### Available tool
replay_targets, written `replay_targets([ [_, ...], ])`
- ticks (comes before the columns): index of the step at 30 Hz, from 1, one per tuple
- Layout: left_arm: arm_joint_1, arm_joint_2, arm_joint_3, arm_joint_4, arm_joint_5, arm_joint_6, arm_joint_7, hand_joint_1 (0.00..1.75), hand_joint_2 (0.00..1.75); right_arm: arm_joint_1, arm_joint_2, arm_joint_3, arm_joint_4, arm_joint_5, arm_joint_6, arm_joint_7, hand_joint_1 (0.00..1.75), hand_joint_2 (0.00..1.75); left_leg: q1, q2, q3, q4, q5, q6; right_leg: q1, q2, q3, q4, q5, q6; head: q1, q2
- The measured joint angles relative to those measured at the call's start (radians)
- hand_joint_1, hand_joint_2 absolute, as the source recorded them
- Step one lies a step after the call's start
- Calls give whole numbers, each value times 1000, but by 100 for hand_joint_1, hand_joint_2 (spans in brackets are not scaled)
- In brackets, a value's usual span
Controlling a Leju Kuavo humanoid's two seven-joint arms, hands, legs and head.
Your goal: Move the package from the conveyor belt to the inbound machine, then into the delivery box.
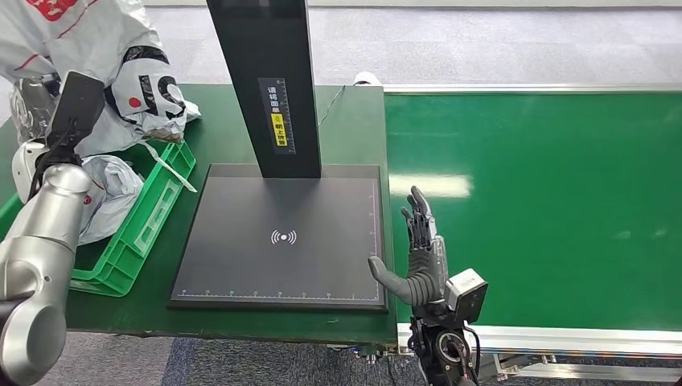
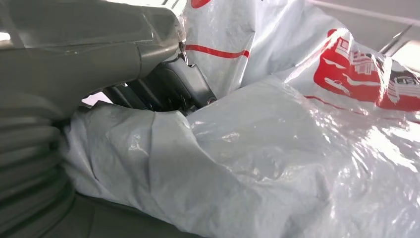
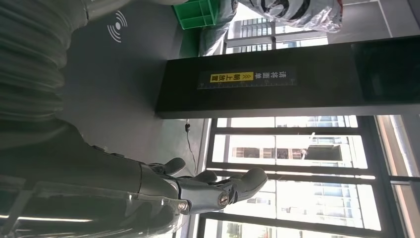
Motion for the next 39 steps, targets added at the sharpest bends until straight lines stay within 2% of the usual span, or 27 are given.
replay_targets([
  [6,-6,19,16,57,1,-2,-3,175,175,0,0,-1,-1,0,0,0,0,175,0,0,-1,0,0,0,0,0,0,0,0,0,0,0],
  [19,-20,25,23,102,-7,2,18,175,175,0,0,-1,-1,1,1,0,0,175,0,0,-1,0,0,0,0,0,0,0,0,0,0,0],
  [26,-48,67,50,131,-76,-15,144,169,175,1,0,-1,-1,2,3,0,0,175,0,0,-1,0,0,0,0,0,0,0,0,0,0,0],
  [29,-59,78,51,149,-135,-84,207,164,175,-2,0,-1,0,2,11,0,0,175,0,0,-1,0,0,0,0,0,0,0,0,0,0,0],
  [33,-66,74,34,176,-267,-242,340,168,175,-13,1,-1,2,6,18,0,0,175,0,0,-1,0,0,0,0,0,0,0,0,0,0,0],
  [36,-66,66,14,196,-338,-292,406,168,175,-21,4,-1,4,9,18,0,0,175,0,0,-1,0,0,0,0,0,0,0,0,0,0,0],
  [39,-63,58,1,214,-371,-320,437,170,175,-25,6,-1,7,14,19,0,0,175,0,-1,-1,0,0,0,0,0,0,0,0,0,0,0],
])
